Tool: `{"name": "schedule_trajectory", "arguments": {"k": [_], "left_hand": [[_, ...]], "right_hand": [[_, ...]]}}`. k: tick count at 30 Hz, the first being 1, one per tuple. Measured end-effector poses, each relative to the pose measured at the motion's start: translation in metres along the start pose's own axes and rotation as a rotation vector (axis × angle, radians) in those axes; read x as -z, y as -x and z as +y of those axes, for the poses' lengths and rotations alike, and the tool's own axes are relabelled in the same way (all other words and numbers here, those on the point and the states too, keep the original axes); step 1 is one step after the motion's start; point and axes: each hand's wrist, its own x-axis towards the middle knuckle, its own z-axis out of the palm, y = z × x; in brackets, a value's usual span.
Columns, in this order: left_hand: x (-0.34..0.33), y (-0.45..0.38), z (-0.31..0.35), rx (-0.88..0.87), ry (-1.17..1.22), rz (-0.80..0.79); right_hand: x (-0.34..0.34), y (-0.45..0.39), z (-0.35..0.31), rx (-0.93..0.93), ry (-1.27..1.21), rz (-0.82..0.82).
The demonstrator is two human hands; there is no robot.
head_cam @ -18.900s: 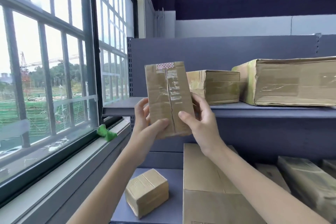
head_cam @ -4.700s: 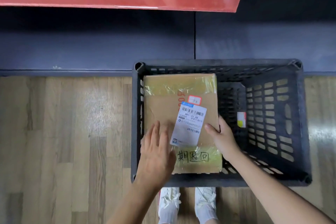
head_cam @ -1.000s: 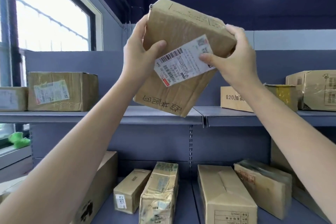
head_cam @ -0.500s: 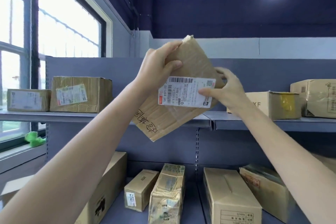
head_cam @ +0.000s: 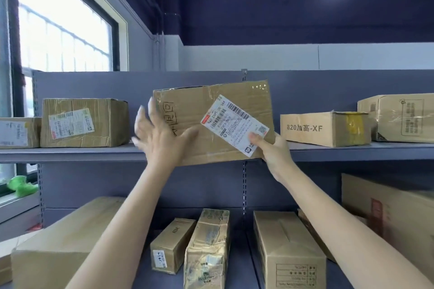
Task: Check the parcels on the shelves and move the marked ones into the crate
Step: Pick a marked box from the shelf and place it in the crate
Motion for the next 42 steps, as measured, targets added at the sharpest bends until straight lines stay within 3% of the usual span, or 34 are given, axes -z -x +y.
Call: {"name": "schedule_trajectory", "arguments": {"k": [2, 4, 8, 13, 22, 25, 29, 42], "left_hand": [[-0.006, 0.012, -0.026, 0.130, 0.290, -0.105], [-0.009, 0.020, -0.039, 0.154, 0.470, -0.131], [0.002, 0.013, -0.043, 0.073, 0.554, -0.091], [0.018, -0.001, -0.034, -0.052, 0.476, -0.054], [0.023, -0.016, -0.037, -0.068, 0.343, -0.084], [0.028, -0.024, -0.039, -0.103, 0.311, -0.101], [0.038, -0.032, -0.022, -0.224, 0.221, -0.123], [0.066, -0.004, 0.077, -0.653, 0.153, -0.175]], "right_hand": [[-0.002, -0.001, 0.004, 0.005, 0.009, 0.002], [-0.004, 0.000, 0.006, 0.022, 0.025, -0.005], [0.000, 0.000, 0.002, -0.004, 0.162, -0.070], [0.000, -0.005, -0.013, 0.055, 0.115, -0.080], [-0.018, -0.020, -0.004, 0.172, 0.226, -0.063], [-0.017, -0.024, -0.012, 0.209, 0.141, -0.089], [-0.006, -0.031, -0.032, 0.348, 0.051, -0.001], [0.046, 0.044, -0.008, 0.202, 0.033, 0.080]]}}
